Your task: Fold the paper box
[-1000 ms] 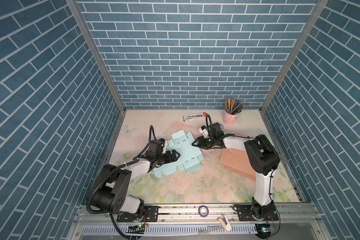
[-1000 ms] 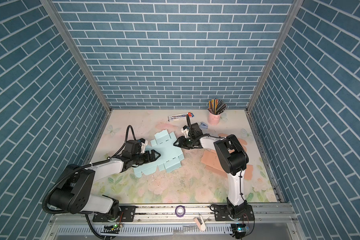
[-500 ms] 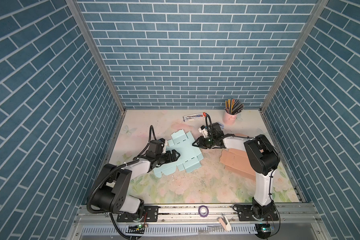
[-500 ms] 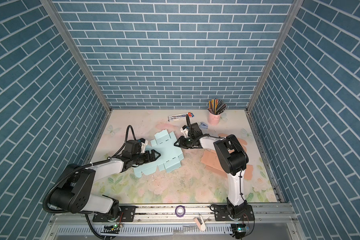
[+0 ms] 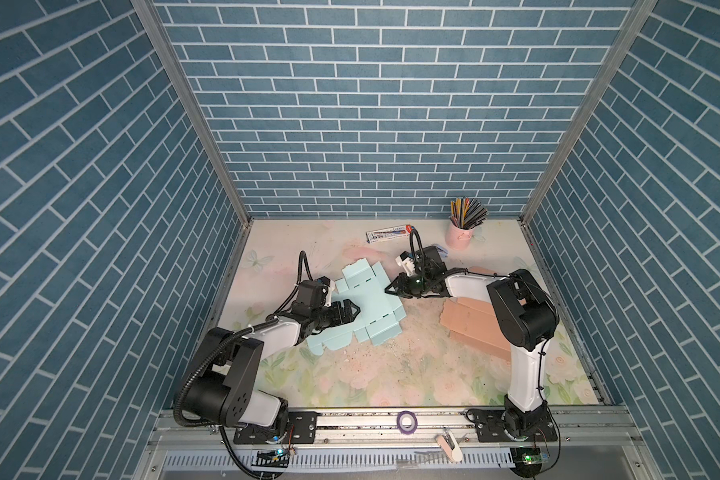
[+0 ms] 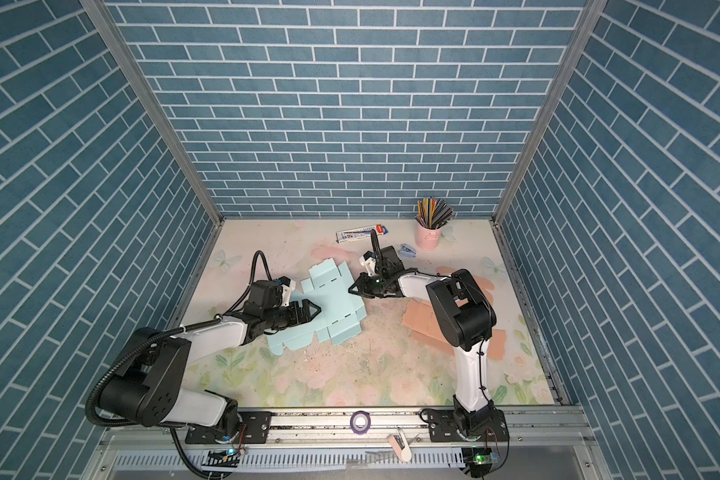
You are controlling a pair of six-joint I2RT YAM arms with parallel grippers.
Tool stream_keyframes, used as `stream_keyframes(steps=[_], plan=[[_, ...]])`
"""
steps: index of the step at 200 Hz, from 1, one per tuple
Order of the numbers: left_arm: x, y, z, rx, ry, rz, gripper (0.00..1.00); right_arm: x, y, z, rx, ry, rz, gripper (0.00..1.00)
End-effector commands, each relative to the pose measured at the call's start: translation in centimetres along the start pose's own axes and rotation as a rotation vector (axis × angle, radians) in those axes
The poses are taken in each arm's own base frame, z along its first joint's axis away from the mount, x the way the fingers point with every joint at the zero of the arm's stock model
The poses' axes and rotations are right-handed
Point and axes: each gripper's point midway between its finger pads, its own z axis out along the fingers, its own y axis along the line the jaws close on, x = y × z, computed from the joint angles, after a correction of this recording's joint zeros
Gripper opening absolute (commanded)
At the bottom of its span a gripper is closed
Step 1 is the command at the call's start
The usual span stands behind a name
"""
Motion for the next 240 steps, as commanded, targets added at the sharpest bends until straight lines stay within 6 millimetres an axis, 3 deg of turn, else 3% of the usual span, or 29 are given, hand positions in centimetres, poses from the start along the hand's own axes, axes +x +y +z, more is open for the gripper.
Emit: stream_keyframes(steps=[1,62,105,111,143,178,195,205,240], plan=[[1.1,1.0,0.1,-0.025,0.035,-0.022,0.95,0.8,0.1,-0.1,0.009,0.015,-0.033,0.13],[0.7,0.1,-0.4,-0.006,0.037,-0.013,0.94,1.1,1.0,-1.5,0.005,-0.005,-0.114,0.07],[-0.3,-1.6,-2.1,0.023,-0.005,0.025,0.90,1.7,1.7,-4.1,0.059,-0.034,-0.199,0.05],[-0.8,-2.2,-2.6,0.035,-0.025,0.032,0.88,1.9,1.9,-4.6,0.069,-0.039,-0.212,0.04],[-2.7,-5.4,-5.2,0.095,-0.095,0.077,0.55,3.2,2.7,-7.1,0.121,-0.047,-0.291,0.02],[-4.1,-8.6,-6.1,0.160,-0.116,0.117,0.25,5.0,3.3,-9.4,0.236,-0.028,-0.406,0.00],[-4.5,-9.3,-5.8,0.180,-0.116,0.115,0.16,5.4,3.7,-10.1,0.261,-0.030,-0.440,0.00],[-5.9,-10.7,-6.2,0.214,-0.140,0.124,0.12,5.6,4.0,-10.5,0.269,-0.034,-0.459,0.00],[-8.3,-13.4,-6.0,0.278,-0.159,0.145,0.04,7.0,4.6,-10.5,0.282,-0.002,-0.538,0.00]])
